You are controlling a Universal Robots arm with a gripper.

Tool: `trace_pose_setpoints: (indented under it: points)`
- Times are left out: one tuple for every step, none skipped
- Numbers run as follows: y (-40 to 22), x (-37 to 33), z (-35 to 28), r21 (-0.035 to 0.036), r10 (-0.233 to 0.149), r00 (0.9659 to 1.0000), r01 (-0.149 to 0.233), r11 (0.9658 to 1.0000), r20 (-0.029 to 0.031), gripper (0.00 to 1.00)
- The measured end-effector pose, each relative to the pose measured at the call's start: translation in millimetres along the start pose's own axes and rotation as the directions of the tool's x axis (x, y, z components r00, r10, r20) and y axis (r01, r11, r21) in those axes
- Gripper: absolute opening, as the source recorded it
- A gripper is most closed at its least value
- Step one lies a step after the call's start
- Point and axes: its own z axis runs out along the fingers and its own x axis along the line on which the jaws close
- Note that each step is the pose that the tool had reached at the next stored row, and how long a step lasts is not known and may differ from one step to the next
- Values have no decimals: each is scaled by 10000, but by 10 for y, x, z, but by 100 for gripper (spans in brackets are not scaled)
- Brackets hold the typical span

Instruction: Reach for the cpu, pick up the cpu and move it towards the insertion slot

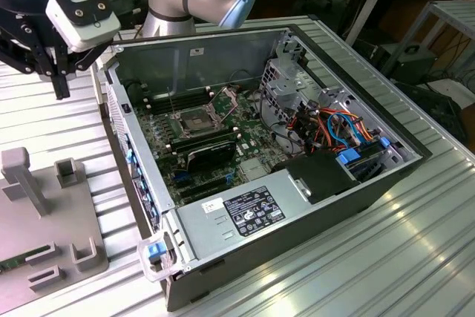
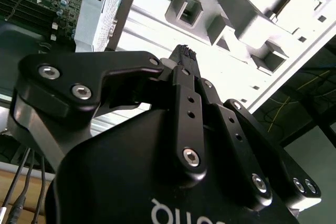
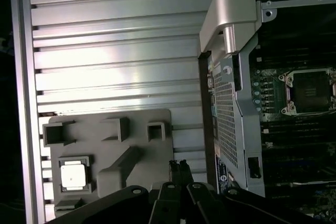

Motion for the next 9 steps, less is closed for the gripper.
trace_pose_setpoints:
  points:
    - [-1,8,1,0,0,10000,0,10000,-4,11]
    - [-1,15,1,1,0,10000,0,10000,-7,11]
    - [-2,32,3,0,1,10000,-1,10000,-15,11]
    - [-3,42,4,1,1,10000,-1,10000,-20,11]
    - [-4,53,5,1,1,10000,-1,10000,-26,11]
    - [-5,63,6,2,1,10000,-1,10000,-30,11]
    - [-6,71,7,2,1,10000,-1,10000,-33,11]
    - [-6,82,8,2,2,10000,-2,10000,-36,11]
    - [-8,95,9,3,1,10000,-1,10000,-38,11]
